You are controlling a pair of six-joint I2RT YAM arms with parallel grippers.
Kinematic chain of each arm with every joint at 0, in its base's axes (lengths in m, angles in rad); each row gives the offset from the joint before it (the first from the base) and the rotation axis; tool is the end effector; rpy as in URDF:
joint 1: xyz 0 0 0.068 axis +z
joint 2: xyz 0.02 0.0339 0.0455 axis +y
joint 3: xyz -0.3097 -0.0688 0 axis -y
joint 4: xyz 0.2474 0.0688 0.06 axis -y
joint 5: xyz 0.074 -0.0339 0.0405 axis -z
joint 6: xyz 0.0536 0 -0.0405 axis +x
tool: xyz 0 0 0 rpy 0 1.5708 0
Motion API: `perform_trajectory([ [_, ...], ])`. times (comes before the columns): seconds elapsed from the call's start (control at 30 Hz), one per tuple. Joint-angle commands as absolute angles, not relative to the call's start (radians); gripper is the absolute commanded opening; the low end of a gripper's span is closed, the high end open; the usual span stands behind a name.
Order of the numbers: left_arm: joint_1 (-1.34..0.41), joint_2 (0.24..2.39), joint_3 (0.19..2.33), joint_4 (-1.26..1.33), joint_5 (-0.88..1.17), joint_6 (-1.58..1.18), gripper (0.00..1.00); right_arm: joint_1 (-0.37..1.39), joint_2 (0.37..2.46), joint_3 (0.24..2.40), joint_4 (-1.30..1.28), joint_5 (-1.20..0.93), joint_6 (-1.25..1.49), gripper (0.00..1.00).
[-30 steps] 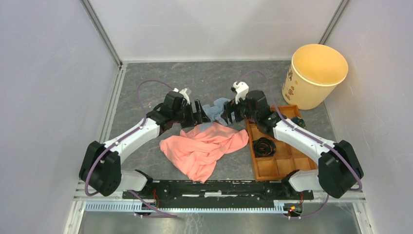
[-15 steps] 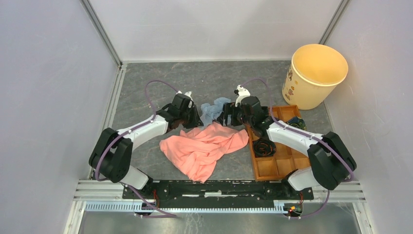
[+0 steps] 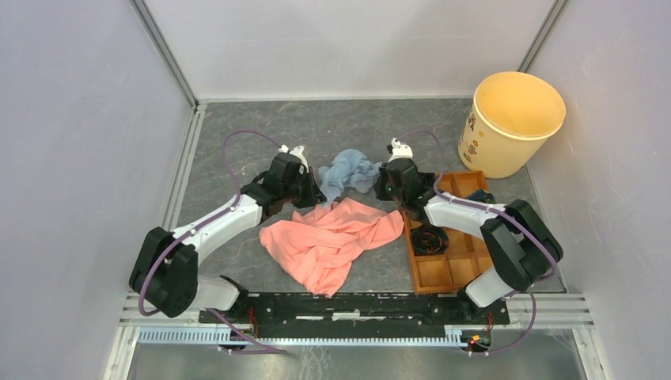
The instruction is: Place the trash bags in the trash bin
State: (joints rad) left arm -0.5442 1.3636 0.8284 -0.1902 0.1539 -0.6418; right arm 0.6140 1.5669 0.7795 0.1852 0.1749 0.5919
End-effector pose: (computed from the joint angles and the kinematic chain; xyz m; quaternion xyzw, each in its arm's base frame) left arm 0.2479 -0.1596 0.2578 -0.0129 0.9097 -0.2867 0.3000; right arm 0.2836 0.1885 0.2184 0.0309 0.8820 0.1993 0.4259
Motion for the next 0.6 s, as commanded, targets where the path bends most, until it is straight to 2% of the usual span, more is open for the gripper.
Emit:
perform_trajectory([
  [0.0, -0.507, 1.291, 0.866, -0.31, 0.035, -0.559, 0.02, 0.576, 1.492, 0.748, 0.261, 0.186, 0.325, 0.01],
  [0.13, -0.439, 1.223, 0.867, -0.397, -0.064, -0.529, 0.02, 0.571, 1.487, 0.806, 0.188, 0.046, 0.172, 0.0],
  [0.23, -0.379, 1.184, 0.859, -0.409, -0.011, -0.508, 0.02, 0.572, 1.471, 0.815, 0.177, -0.045, 0.165, 0.01],
  [0.37, -0.376, 1.187, 0.849, -0.376, 0.146, -0.502, 0.02, 0.581, 1.487, 0.847, 0.238, -0.244, 0.238, 0.37],
  [0.47, -0.376, 1.189, 0.806, -0.306, 0.22, -0.545, 0.02, 0.644, 1.533, 0.906, 0.274, -0.277, 0.286, 0.69],
  [0.5, -0.375, 1.195, 0.791, -0.27, 0.243, -0.562, 0.02, 0.682, 1.57, 0.948, 0.27, -0.259, 0.285, 0.76],
  [0.57, -0.376, 1.213, 0.793, -0.251, 0.296, -0.578, 0.02, 0.73, 1.624, 1.035, 0.204, -0.193, 0.294, 0.81],
])
